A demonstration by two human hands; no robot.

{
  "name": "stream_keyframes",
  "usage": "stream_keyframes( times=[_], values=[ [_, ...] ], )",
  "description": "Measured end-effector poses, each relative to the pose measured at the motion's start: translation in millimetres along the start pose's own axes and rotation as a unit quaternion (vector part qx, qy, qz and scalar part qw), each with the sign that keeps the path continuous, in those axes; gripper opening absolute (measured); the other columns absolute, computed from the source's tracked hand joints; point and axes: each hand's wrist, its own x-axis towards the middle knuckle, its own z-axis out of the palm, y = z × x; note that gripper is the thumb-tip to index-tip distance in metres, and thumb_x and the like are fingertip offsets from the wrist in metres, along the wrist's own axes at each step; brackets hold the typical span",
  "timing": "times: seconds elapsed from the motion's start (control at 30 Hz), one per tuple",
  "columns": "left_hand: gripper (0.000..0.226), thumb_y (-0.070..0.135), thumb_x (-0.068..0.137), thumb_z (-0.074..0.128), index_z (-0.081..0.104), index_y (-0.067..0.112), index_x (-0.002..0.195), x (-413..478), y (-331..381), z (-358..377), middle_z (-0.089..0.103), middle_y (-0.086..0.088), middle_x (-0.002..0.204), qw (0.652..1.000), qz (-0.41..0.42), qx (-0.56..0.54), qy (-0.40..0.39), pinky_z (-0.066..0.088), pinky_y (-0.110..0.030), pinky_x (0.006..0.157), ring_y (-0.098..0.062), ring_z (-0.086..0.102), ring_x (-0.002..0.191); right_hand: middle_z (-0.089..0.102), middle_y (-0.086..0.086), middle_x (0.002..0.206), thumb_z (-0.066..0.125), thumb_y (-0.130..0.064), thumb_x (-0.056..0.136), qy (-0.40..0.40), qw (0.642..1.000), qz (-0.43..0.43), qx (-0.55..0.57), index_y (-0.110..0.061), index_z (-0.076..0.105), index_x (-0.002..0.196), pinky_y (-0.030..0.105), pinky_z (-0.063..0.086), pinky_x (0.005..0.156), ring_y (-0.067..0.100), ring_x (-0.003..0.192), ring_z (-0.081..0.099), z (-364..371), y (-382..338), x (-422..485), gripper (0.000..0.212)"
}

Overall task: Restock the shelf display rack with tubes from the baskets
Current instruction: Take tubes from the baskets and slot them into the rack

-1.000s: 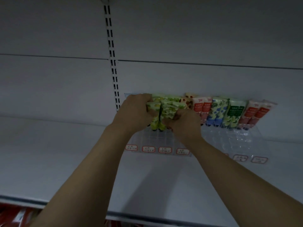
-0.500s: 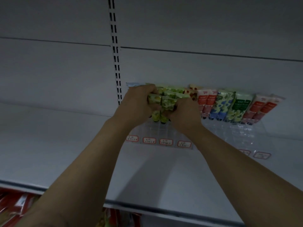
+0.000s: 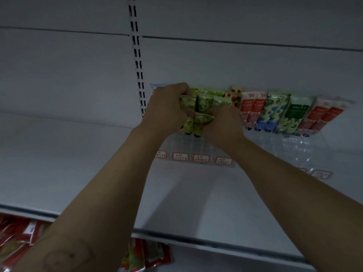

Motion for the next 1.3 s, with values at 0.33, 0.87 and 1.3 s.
stream_keyframes(
  times=[0.33,0.87,1.3],
  values=[
    [0.023,0.008,0.073,0.077,0.056,0.016,0.079,1.2,7.1,0.7,0.059,-0.003,0.078,0.999,-0.035,0.01,0.028,0.044,-0.026,0.056,-0.019,0.058,0.075,0.062,0.011,0.065,0.07,-0.011,0.077,-0.035,0.999,0.03,-0.022,-0.008,0.073,0.076,0.025,0.04,0.054,0.022,0.06,0.055,12.0,4.6,7.3,0.004],
    [0.027,0.018,0.08,0.075,0.068,0.013,0.106,-9.2,6.5,-2.6,0.062,-0.002,0.081,0.998,-0.043,0.011,0.043,0.038,-0.012,0.064,-0.013,0.054,0.072,0.068,0.006,0.063,0.069,-0.032,0.085,-0.016,0.996,-0.004,0.085,-0.012,0.075,0.084,0.036,0.053,0.051,0.019,0.049,0.06,-14.0,-5.1,-12.8,0.021],
    [0.011,0.005,0.081,0.068,0.072,0.007,0.091,-1.0,12.9,-5.6,0.056,0.001,0.069,0.999,-0.021,0.023,0.027,0.032,-0.022,0.052,0.002,0.04,0.053,0.067,0.011,0.077,0.067,-0.033,0.085,0.13,0.988,-0.021,-0.077,-0.011,0.071,0.082,0.025,0.031,0.053,0.029,0.071,0.062,-23.9,-13.2,5.3,0.023]
  ],
)
